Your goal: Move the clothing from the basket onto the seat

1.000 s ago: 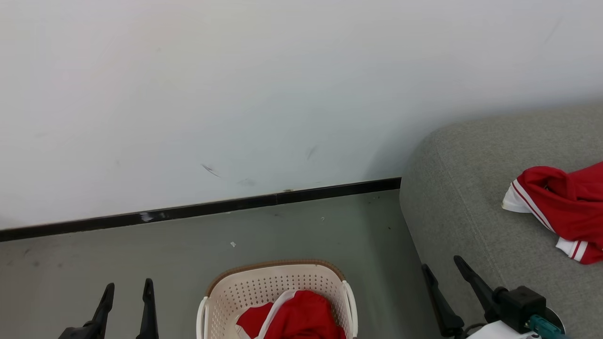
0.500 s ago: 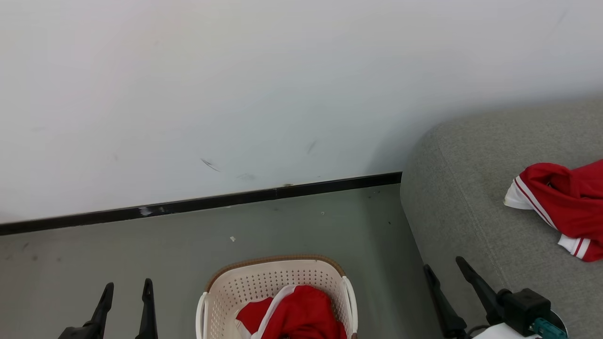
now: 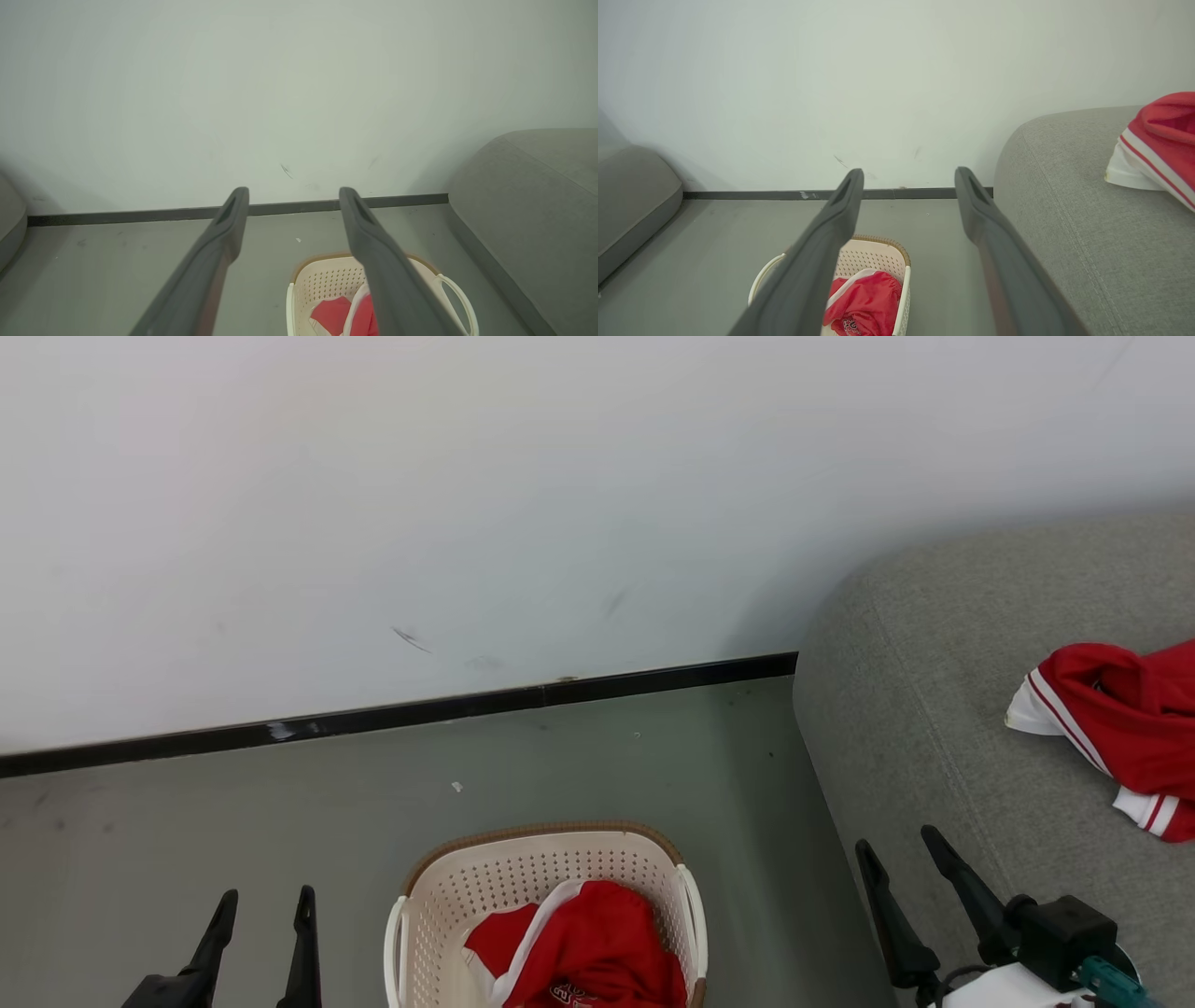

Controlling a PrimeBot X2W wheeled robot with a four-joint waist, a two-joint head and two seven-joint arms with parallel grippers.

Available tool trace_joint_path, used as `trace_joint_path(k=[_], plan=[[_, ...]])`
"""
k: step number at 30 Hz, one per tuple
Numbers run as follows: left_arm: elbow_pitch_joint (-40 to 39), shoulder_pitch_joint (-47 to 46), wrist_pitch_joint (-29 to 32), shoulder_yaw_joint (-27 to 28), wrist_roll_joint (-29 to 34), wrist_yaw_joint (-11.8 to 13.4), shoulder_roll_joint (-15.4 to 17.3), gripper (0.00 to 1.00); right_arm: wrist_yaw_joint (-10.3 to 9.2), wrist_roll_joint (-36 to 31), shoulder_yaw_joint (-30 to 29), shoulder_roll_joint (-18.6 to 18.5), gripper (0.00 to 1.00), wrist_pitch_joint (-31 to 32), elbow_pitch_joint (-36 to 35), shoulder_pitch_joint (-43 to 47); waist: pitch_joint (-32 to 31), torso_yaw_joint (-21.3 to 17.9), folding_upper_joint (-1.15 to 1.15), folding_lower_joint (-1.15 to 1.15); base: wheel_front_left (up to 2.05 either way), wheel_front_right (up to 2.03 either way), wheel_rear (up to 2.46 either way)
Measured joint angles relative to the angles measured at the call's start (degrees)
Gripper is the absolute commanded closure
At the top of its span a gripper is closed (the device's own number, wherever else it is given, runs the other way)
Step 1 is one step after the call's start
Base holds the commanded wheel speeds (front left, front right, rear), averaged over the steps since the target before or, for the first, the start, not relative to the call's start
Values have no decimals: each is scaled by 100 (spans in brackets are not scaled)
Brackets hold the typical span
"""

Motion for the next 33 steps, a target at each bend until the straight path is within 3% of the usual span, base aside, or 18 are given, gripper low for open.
trace_joint_path(k=[14,33], plan=[[-23,-505,305,-292,112,-137,52,0,0,-31,-15,2,0,-1,-265,-270,400,-35,0,0,0,0,0],[527,-1488,765,-681,311,-403,33,0,0,-132,-313,3,0,-1,-732,-682,1253,-229,0,0,0,0,0]])
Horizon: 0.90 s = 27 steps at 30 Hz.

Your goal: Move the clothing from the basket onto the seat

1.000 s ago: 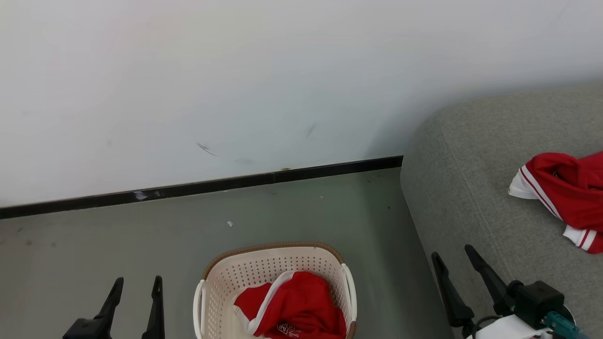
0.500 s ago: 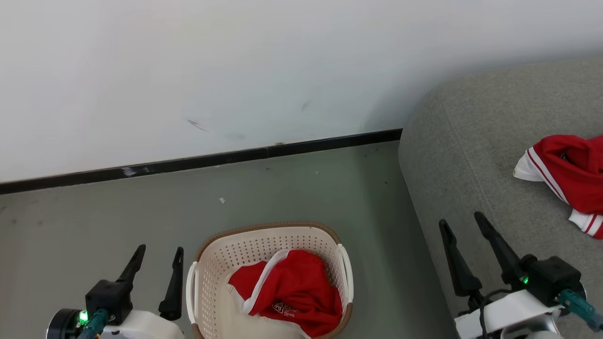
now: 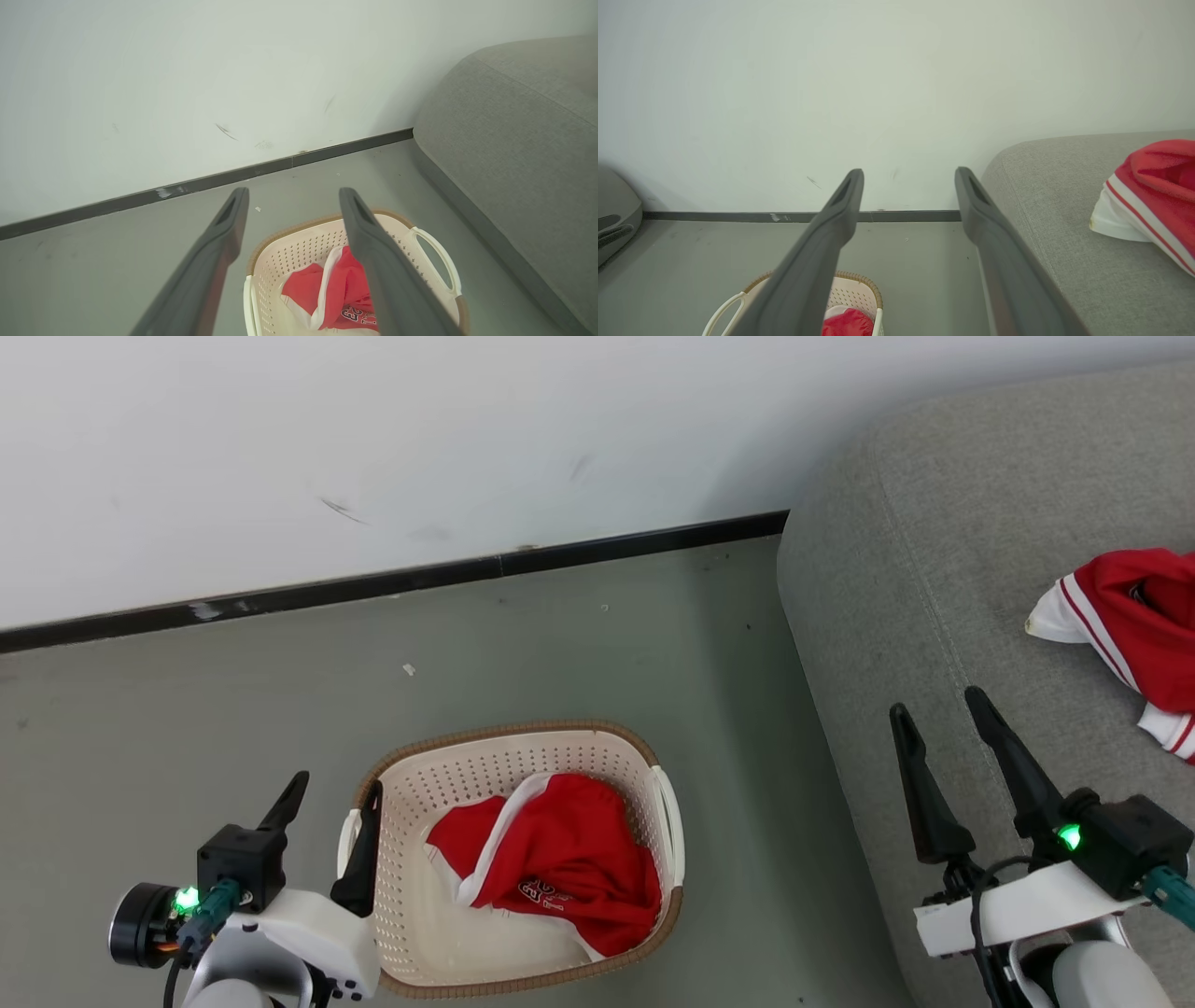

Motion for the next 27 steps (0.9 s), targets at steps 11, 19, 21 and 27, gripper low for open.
trace_joint_path(k=[11,19,21,27], plan=[[371,-705,148,-167,142,-136,-4,0,0,124,22,-2,0,0,-232,-560,707,-186,0,0,0,0,0],[735,-1067,299,-431,415,-264,15,0,0,183,13,-3,0,-9,-378,-878,1190,-343,0,0,0,0,0],[797,-1173,322,-483,450,-304,16,0,0,216,10,-4,0,-13,-391,-982,1307,-386,0,0,0,0,0],[1054,-1493,388,-625,575,-363,-11,0,0,291,18,-4,0,-14,-436,-1241,1639,-521,0,0,0,0,0]])
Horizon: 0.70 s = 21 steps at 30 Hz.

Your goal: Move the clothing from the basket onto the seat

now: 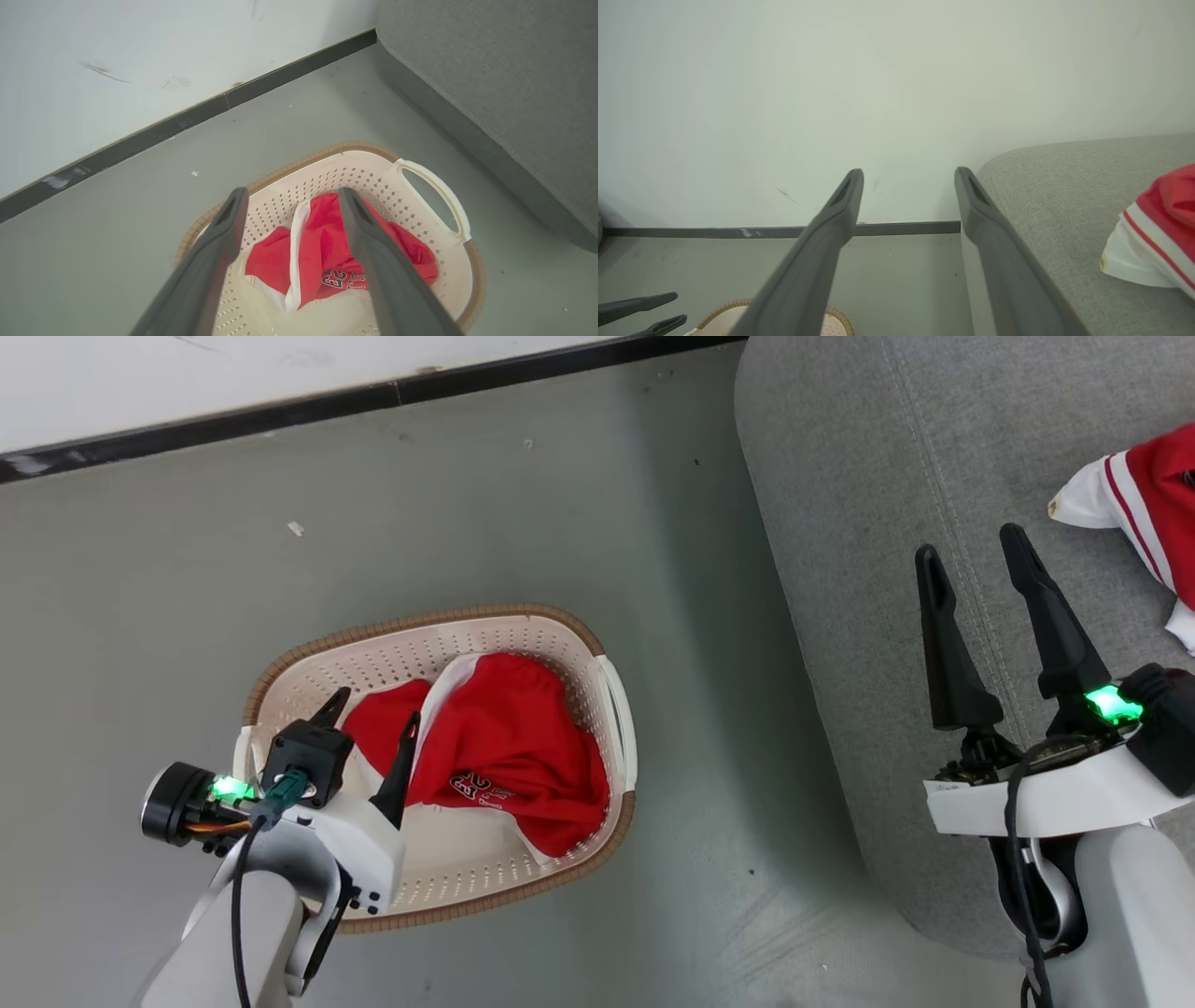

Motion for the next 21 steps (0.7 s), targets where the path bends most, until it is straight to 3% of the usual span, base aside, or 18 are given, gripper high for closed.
trace_joint_path(k=[10,21], plan=[[575,-413,175,-312,282,-192,5,0,0,166,59,-1,0,0,-88,-412,498,-241,0,0,0,0,0],[1176,-740,354,-365,476,-241,55,0,0,301,135,-2,0,0,-152,-823,983,-508,0,0,0,0,0]])
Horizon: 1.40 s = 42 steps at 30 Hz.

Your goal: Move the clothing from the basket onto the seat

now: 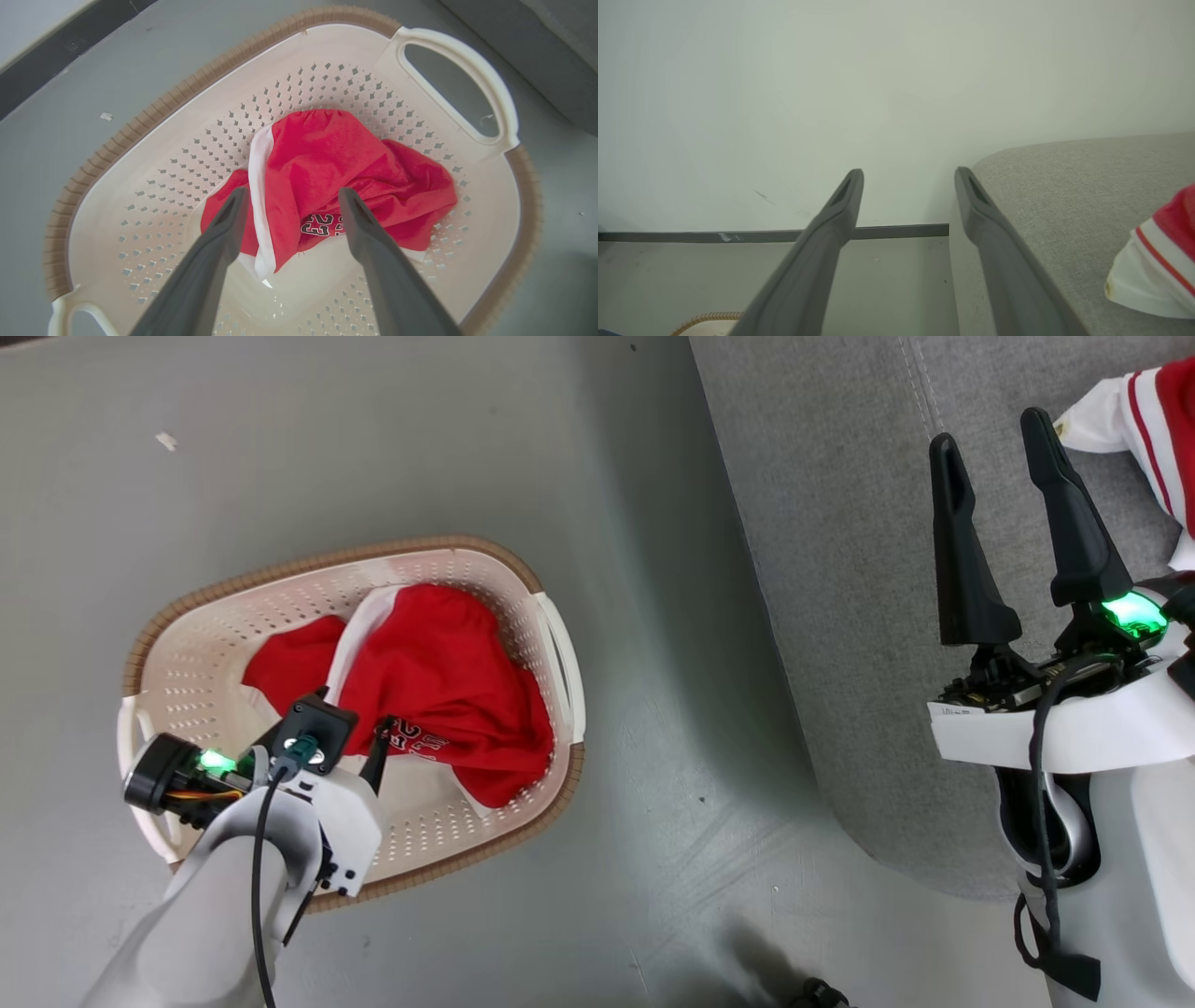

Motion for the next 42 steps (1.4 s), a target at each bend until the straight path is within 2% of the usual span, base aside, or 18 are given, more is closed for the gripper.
trace_joint_path(k=[20,25,42], plan=[[700,-547,80,73,137,56,191,0,0,279,19,0,0,0,-119,-494,755,-435,0,0,0,0,0],[873,-694,87,143,138,60,330,0,0,357,18,0,0,-1,-185,-687,941,-542,0,0,0,0,0],[1263,-1172,84,304,187,353,469,0,0,439,60,1,0,-1,-318,-937,1470,-766,0,0,0,0,0]])
